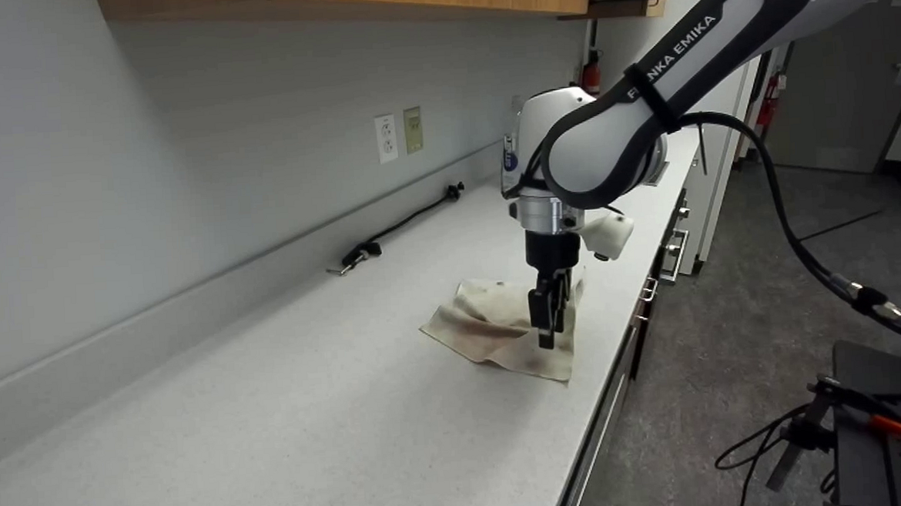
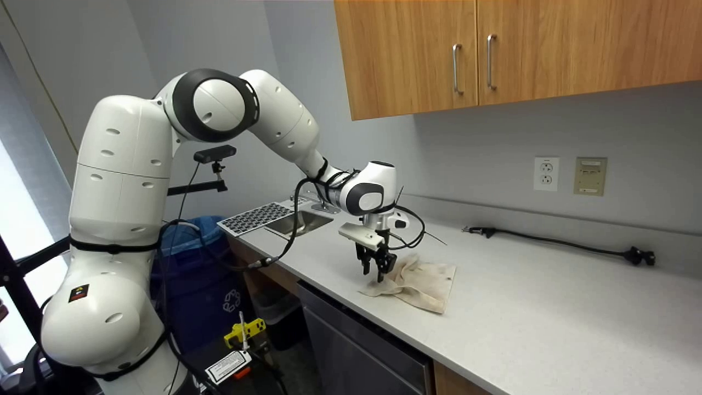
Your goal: Straighten out the cloth
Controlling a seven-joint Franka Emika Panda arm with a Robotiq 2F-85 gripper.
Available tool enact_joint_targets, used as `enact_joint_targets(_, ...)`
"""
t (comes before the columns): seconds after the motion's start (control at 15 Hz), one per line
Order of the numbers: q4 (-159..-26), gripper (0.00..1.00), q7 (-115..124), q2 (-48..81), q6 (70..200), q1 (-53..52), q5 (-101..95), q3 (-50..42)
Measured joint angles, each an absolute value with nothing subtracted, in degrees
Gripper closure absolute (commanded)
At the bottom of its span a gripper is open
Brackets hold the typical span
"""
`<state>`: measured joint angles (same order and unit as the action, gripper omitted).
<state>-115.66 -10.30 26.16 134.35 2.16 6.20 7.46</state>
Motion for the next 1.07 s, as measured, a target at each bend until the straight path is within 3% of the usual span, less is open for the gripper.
enact_joint_targets(0.27, -116.2, 1.00, -6.1, 27.3, 138.9, 2.1, 6.2, 7.4)
enact_joint_targets(1.07, -119.0, 1.00, 2.5, 28.6, 141.5, -1.6, 6.0, 4.8)
